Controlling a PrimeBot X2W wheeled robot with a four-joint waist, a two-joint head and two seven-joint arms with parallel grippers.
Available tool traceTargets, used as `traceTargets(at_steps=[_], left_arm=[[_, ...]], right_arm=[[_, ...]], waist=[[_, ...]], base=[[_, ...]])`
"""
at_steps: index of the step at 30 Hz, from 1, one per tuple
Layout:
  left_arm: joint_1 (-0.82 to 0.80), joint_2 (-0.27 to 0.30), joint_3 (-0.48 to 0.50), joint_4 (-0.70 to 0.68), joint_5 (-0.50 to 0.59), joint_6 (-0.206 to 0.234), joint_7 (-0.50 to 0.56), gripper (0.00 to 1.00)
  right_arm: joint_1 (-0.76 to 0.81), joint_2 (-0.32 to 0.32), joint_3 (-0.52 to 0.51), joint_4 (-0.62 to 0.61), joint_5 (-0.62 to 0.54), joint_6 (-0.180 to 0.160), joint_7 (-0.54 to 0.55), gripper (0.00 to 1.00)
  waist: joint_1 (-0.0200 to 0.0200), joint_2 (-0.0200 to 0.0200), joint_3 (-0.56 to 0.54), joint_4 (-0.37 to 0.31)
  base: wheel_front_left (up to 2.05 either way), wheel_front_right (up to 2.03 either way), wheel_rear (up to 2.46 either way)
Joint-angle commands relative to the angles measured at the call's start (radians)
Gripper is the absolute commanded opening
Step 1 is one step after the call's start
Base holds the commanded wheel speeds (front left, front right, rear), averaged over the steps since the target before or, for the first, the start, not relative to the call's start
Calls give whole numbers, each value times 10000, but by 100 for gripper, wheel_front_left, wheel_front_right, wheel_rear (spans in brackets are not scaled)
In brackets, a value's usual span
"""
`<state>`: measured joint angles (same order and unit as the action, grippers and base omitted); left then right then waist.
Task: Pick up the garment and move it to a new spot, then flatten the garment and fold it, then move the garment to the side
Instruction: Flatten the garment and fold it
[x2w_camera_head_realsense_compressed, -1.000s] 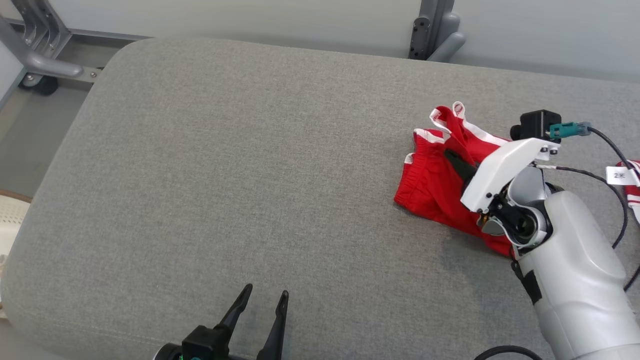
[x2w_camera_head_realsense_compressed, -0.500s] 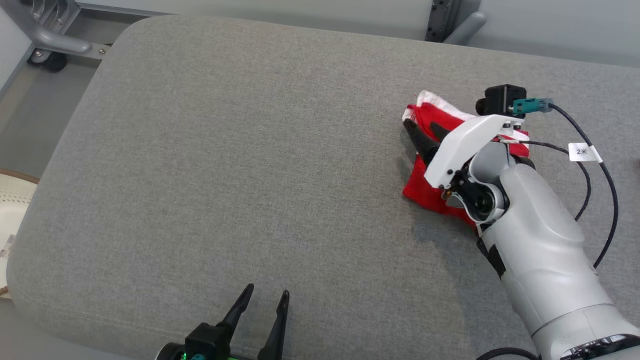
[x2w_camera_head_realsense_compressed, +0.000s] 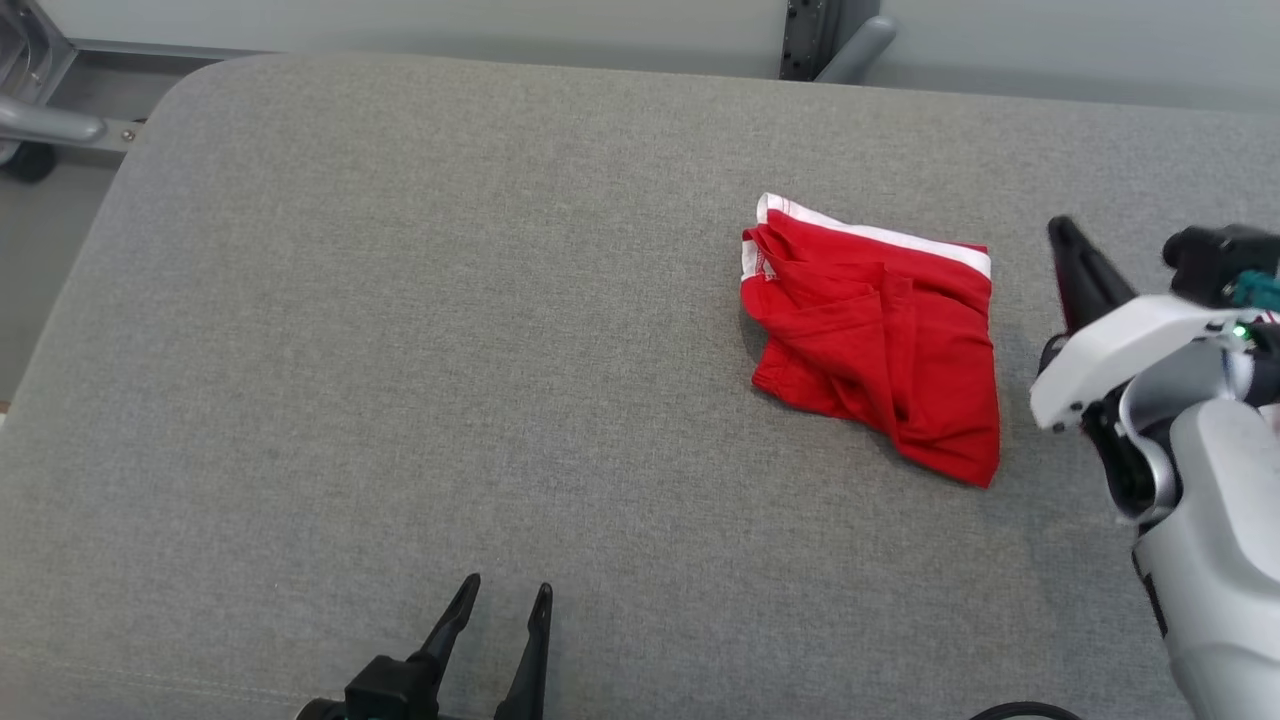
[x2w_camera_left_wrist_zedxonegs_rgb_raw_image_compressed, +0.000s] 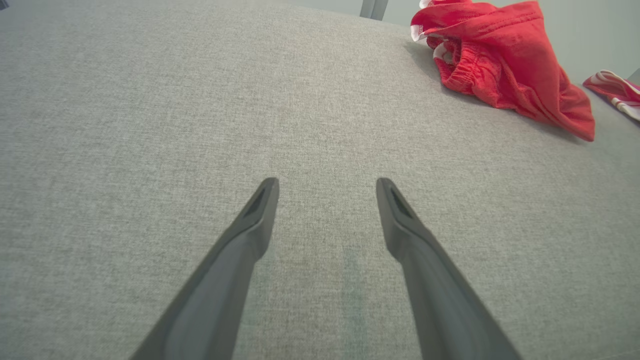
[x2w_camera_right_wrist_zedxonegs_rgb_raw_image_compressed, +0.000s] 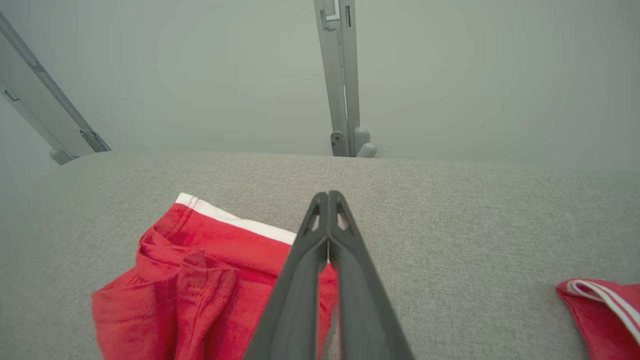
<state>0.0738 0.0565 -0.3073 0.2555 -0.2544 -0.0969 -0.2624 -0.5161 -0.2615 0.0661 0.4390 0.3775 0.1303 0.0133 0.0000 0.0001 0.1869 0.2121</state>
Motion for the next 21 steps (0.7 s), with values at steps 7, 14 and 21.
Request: traceTargets(at_steps=[7,14,21], left_arm=[[-345,-34,-109,3,49,-120,-28,100],[-402,-45,59,85,55,-142,-28,100],[-73,-53,187,31,-113,0,-28,100]], right_arm=[[152,432,238,1199,-404,-3,-1526,0],[-351,778,1024,2856,-1036,-3,-2556,0],[-14,1107,2288,2915,-1176,-3,-2794,0]], waist=[[0,-1,598,74],[0,-1,675,388],[0,-1,416,288]], base=[[0,0,0],[0,0,0],[0,0,0]])
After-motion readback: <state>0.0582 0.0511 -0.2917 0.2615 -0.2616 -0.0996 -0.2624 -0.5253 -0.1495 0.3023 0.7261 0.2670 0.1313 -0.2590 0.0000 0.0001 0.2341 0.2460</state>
